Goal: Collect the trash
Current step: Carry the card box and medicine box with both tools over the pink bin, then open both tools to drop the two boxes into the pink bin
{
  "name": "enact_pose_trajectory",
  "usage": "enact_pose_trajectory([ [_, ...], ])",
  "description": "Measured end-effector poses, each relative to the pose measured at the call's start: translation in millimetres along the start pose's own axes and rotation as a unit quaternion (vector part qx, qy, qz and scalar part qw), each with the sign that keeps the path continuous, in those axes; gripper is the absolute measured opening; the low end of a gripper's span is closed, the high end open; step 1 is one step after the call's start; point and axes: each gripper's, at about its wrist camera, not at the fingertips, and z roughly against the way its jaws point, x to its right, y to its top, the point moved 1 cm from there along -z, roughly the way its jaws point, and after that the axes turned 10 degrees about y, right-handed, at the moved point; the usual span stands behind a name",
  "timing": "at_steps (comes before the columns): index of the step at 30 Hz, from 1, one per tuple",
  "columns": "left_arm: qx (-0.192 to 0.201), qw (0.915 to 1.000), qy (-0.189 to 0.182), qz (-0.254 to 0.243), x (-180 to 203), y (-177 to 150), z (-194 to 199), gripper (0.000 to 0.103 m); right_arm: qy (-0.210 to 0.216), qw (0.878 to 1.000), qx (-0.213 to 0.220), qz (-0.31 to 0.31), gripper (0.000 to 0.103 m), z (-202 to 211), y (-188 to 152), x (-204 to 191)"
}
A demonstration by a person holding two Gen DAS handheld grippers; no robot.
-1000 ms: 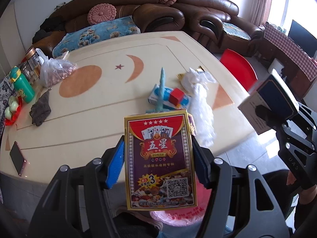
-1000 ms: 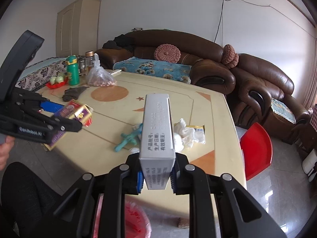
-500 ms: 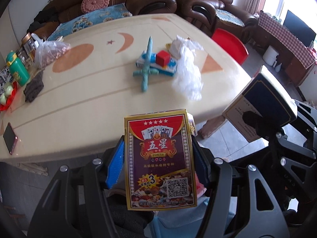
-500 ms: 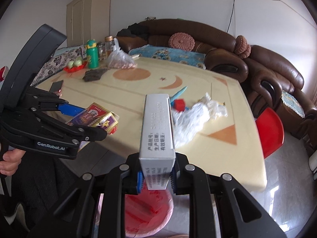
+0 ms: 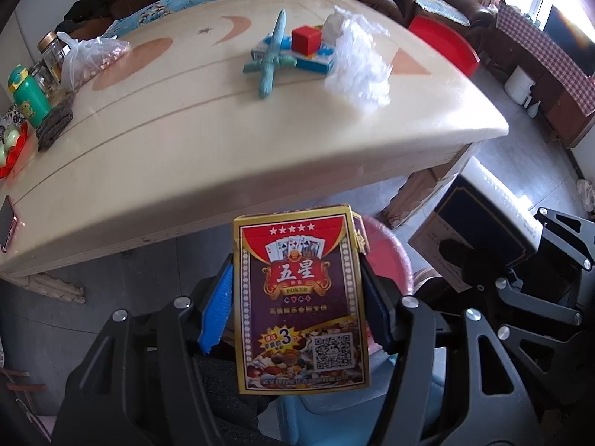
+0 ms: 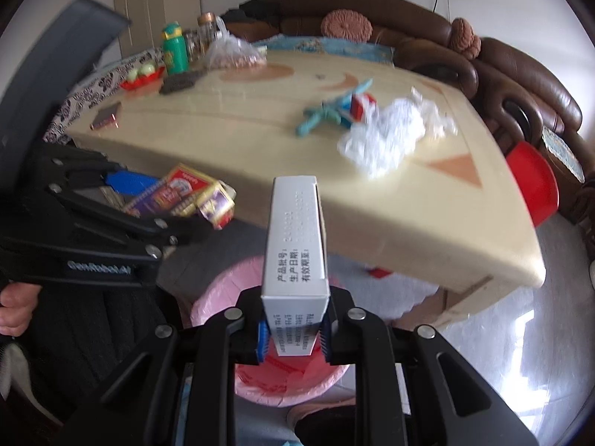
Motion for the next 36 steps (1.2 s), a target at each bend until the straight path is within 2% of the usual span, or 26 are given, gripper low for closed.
enact_pose_trajectory([
  [7, -0.021, 0.9997, 0.01, -0.007, 6, -20, -27, 0.061, 0.012, 0.999, -0.035, -0.015, 0.021, -32, -17, 5],
  [12, -0.06, 0.9981, -0.008, -0.011, 9, -33, -57, 0.061, 0.02, 0.997, -0.068, -0.034, 0.021, -55, -29, 16],
  [18, -0.113, 0.9932, -0.025, -0.009, 11, -42, -100, 0.061, 0.034, 0.992, -0.113, -0.049, 0.021, -90, -40, 29],
  [25, -0.165, 0.9859, -0.028, -0.006, 18, -45, -149, 0.061, 0.055, 0.982, -0.169, -0.064, 0.021, -144, -56, 40],
  [31, -0.187, 0.9818, -0.029, -0.016, 28, -47, -180, 0.061, 0.063, 0.973, -0.211, -0.066, 0.021, -179, -69, 44],
  [36, -0.211, 0.9768, -0.028, -0.021, 34, -54, -203, 0.061, 0.071, 0.968, -0.23, -0.073, 0.021, -206, -75, 51],
])
